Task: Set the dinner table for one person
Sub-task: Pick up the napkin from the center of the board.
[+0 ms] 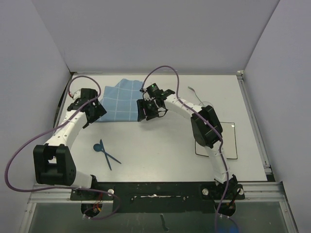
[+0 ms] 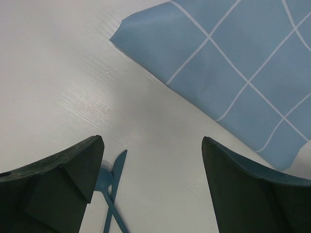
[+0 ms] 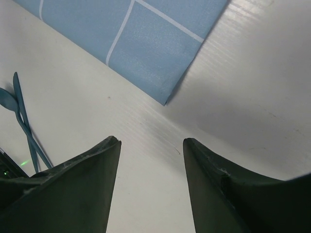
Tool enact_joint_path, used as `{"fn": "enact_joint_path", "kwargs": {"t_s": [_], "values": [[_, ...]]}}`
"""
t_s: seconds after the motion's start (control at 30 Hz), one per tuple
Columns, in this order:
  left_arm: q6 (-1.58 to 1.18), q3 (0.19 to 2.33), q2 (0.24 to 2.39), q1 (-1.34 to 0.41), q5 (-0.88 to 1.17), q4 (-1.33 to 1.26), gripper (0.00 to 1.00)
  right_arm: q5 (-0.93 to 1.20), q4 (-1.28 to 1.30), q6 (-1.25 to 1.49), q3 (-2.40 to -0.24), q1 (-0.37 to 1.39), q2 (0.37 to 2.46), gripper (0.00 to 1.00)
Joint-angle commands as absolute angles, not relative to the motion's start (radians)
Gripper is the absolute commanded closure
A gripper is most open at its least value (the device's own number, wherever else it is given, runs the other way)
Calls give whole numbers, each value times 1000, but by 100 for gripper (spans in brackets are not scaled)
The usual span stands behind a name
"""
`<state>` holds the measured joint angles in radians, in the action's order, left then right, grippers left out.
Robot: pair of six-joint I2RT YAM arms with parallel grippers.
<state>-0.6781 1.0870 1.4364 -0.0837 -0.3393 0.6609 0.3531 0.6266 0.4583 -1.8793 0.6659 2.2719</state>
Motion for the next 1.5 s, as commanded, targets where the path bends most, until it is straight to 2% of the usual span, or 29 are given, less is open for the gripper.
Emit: {"fn": "enact_joint_path", "kwargs": {"t_s": [0.0, 1.13, 1.27, 1.37, 1.47], "values": [[-748, 1074, 1410, -41, -367, 626, 19, 382, 587, 469, -1881, 655, 2261, 45], [-907, 1028, 1724, 116, -270, 319, 30, 441, 659, 442, -1984, 587, 2332, 47], [-909, 1038, 1764, 120, -273, 279, 34, 442, 657, 442, -1968, 587, 2328, 47], [-911, 1048, 1787, 121, -278, 264, 42, 440, 655, 440, -1956, 586, 2326, 48], [-912, 1052, 1795, 121, -283, 256, 57, 440, 654, 440, -1953, 585, 2328, 48]]}}
